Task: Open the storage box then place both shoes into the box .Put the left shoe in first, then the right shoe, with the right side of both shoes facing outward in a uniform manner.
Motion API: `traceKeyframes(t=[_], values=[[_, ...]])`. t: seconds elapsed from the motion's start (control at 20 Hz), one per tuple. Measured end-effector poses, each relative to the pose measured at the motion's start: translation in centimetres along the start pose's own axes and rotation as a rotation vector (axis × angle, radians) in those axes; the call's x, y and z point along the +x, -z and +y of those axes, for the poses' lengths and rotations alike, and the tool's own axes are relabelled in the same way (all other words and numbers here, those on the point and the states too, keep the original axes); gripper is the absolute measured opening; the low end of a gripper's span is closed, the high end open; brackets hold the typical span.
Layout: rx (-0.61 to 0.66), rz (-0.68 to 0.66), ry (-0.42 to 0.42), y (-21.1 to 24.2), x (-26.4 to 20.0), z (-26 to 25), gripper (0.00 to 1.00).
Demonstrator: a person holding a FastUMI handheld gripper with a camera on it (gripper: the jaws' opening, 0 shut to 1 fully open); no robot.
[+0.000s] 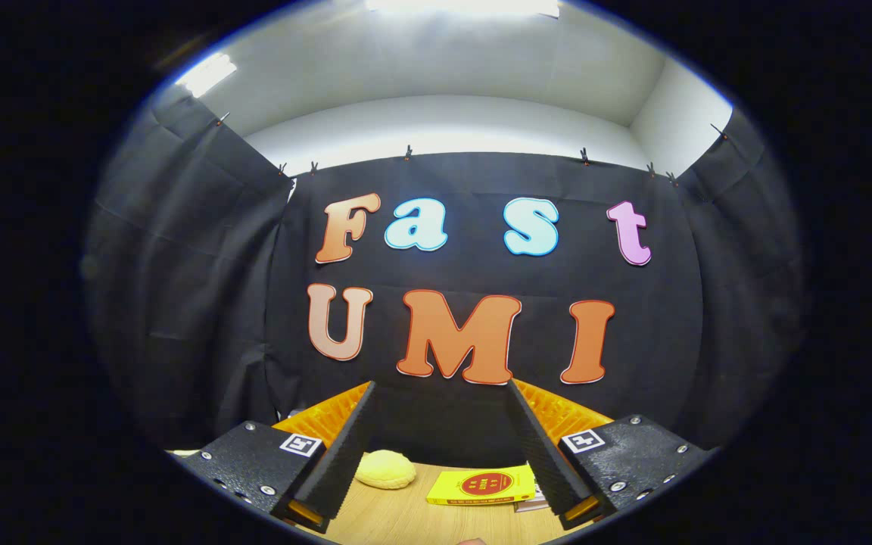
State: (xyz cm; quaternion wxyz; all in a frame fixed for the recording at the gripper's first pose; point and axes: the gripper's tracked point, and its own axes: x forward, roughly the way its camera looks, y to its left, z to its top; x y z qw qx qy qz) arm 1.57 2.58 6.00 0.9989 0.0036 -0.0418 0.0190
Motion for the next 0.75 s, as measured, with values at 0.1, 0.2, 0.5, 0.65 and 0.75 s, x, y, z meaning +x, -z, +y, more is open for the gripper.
traceKeyframes(t=[0.1, 0.2, 0.5, 0.65, 0.75], values=[[0.002, -0.005, 0.014, 0.1, 0.0, -0.7, 0.99], [-0.006, -0.005, 0.021, 0.1, 0.1, -0.7, 1.00], [0.011, -0.010, 0.025, 0.2, 0.1, -0.9, 1.00], [0.008, -0.006, 0.045, 0.2, 0.0, -1.3, 1.00], [0.001, -0.008, 0.050, 0.2, -0.2, -1.6, 1.00]])
